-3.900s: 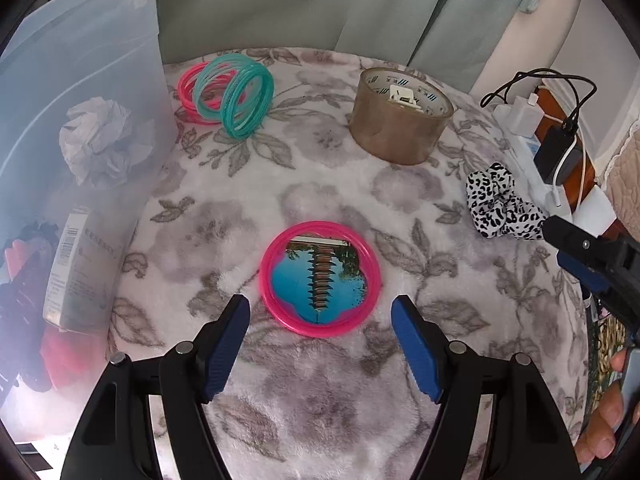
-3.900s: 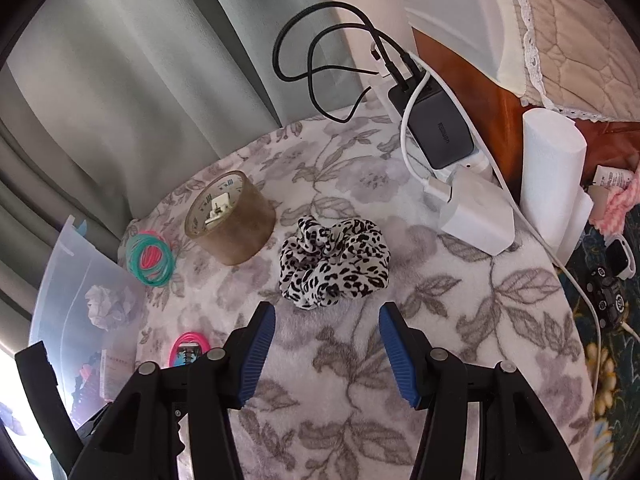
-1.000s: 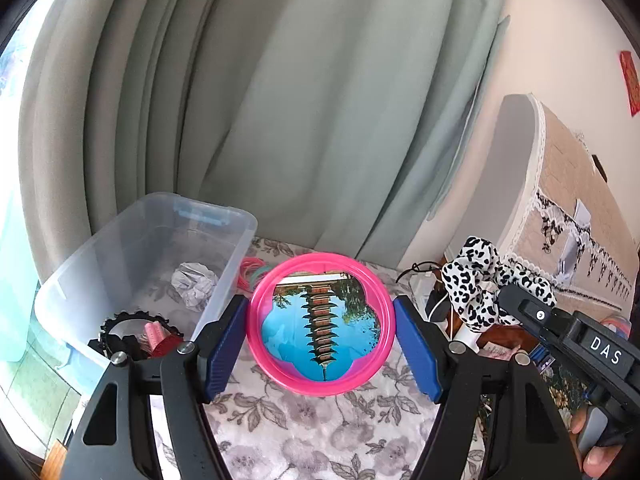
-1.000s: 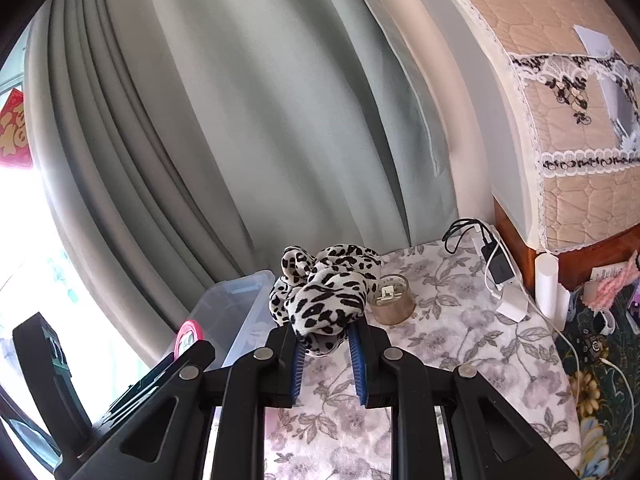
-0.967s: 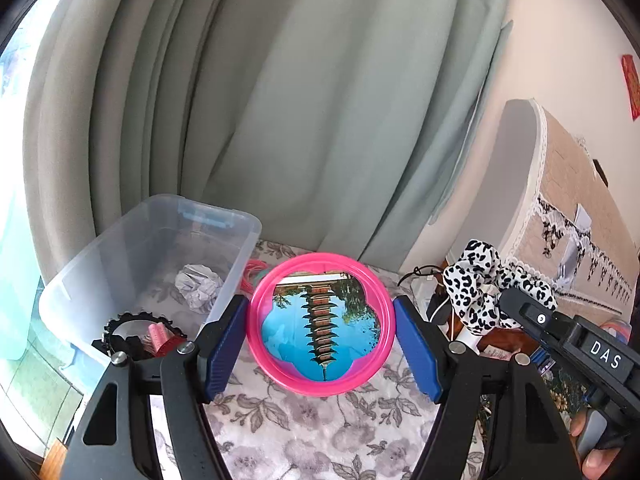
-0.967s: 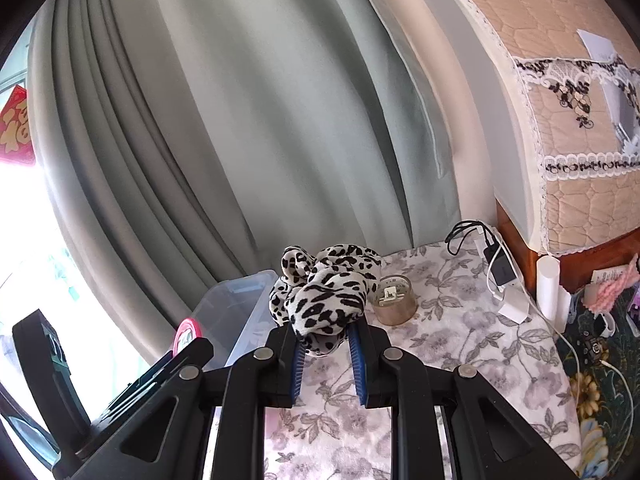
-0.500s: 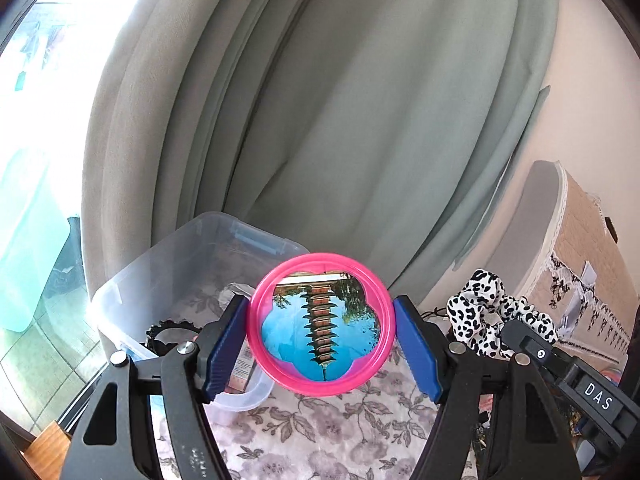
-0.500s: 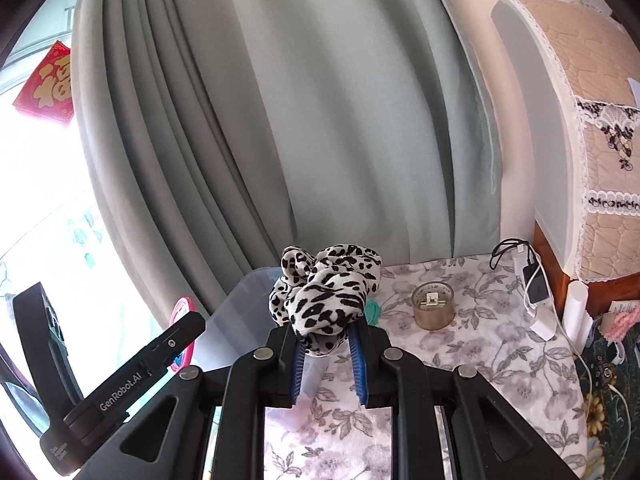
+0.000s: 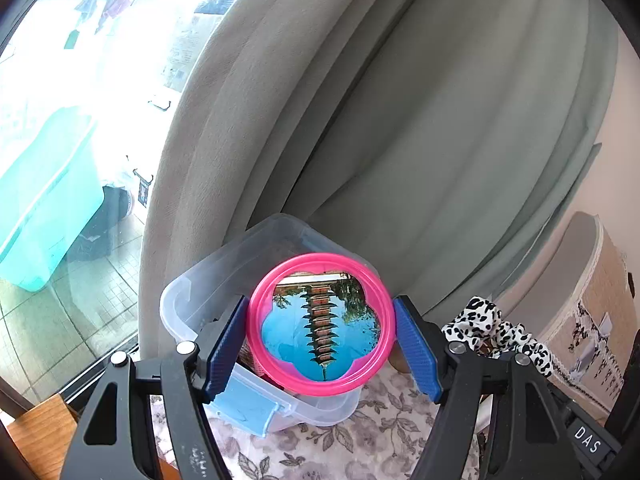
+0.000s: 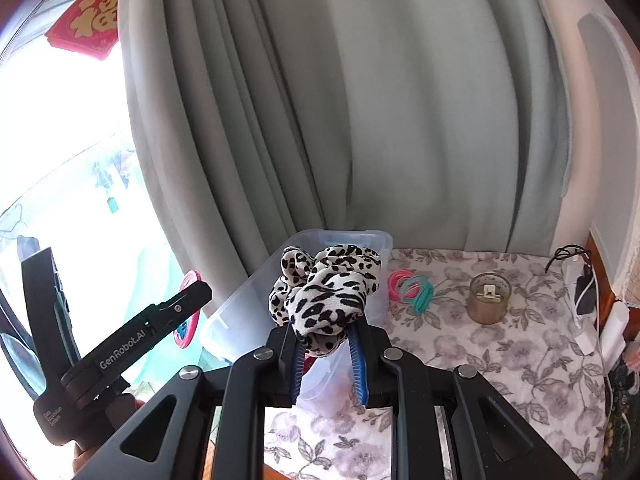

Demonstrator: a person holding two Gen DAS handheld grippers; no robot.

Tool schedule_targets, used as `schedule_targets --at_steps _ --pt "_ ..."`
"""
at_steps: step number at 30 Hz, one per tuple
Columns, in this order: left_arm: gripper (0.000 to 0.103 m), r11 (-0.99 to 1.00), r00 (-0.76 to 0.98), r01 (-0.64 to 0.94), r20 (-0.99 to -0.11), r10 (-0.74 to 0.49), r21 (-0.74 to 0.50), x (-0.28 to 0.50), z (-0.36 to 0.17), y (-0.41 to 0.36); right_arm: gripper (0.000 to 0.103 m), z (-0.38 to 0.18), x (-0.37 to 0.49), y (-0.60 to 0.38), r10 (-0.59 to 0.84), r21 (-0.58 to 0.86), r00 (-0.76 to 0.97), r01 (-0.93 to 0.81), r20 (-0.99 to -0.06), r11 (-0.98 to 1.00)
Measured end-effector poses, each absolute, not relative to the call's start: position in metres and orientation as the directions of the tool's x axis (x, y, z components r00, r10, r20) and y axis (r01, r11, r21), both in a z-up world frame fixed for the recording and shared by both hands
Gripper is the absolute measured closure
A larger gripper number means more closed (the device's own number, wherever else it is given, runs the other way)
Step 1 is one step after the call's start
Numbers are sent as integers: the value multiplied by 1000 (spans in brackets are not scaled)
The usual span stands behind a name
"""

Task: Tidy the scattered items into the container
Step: 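Lift and carry the mirror and scrunchie over the clear box with both grippers, then lower into the box and open both grippers, releasing mirror and scrunchie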

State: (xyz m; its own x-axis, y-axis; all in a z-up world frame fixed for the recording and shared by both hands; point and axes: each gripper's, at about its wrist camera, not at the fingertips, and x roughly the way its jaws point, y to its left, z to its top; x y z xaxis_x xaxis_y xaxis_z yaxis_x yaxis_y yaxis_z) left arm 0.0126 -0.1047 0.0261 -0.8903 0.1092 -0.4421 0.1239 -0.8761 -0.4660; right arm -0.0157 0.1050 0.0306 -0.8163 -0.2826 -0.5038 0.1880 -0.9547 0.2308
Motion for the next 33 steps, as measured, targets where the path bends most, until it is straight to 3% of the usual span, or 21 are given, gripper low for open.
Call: schedule_targets --at_steps 15,33 --pt "29 -845 -853 179 -507 122 -505 -12 -19 -136 81 -23 -67 39 -349 201 -683 290 -642 -936" --pt "29 -876 -822 157 -551 140 -457 -55 -47 -126 78 -58 -105 42 -350 239 -620 258 -702 -936"
